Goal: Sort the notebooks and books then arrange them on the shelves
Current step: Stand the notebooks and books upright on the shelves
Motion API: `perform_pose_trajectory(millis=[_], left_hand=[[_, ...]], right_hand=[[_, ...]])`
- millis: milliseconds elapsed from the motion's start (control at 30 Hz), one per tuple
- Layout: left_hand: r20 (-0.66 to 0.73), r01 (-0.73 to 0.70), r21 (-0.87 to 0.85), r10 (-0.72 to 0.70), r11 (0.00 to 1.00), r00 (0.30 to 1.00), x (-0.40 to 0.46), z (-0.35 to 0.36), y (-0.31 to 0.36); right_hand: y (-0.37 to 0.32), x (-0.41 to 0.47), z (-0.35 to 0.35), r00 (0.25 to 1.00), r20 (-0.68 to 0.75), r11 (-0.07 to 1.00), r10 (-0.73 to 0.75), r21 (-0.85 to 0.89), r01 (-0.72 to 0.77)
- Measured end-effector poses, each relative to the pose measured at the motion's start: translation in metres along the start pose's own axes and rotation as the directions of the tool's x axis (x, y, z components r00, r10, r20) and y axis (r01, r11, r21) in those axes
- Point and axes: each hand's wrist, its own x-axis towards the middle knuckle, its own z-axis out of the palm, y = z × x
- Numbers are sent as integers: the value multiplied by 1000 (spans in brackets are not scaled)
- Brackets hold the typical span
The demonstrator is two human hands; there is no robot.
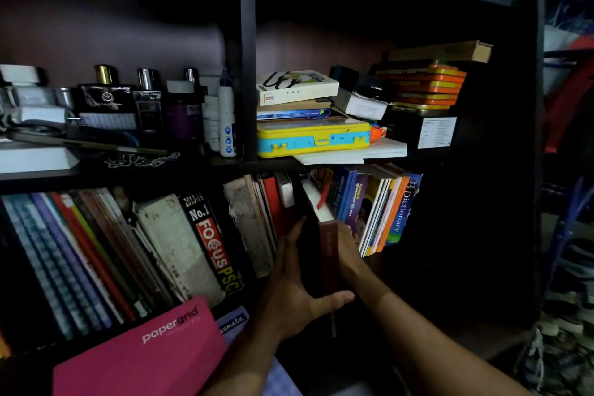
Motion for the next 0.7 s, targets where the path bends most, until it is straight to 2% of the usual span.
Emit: perform_pose_trajectory(millis=[100, 233, 333, 433, 467, 533, 600, 700], left_hand=[[-4, 6, 5, -6, 1000, 1000, 0, -1, 2], [-21, 3, 32, -3, 999, 1000, 2, 1, 2], [-28, 10, 44, -9, 999, 1000, 3, 3, 0], [-93, 65, 80, -58, 995, 994, 5, 3, -4], [-111, 99, 100, -88, 990, 990, 5, 3, -5], [-124, 176, 138, -159, 975, 979, 5, 4, -4], [-112, 210, 137, -195, 968, 974, 5, 4, -4], [-104, 184, 82, -175, 979, 979, 7, 2, -8]], right_hand=[[-23, -16, 0, 998, 56, 1000, -7, -7, 8], [-11, -20, -1, 995, 89, 998, -45, -32, 48], [-1, -21, -1, 990, 118, 981, -75, -168, 94], [16, -26, -2, 981, 175, 947, -79, -295, 129], [22, -31, -4, 981, 171, 944, -94, -297, 142], [22, -50, -5, 990, 140, 991, 9, -135, 10], [31, -65, -11, 992, 125, 996, -17, -86, 28], [38, -78, -20, 987, 149, 995, -66, -66, 77]])
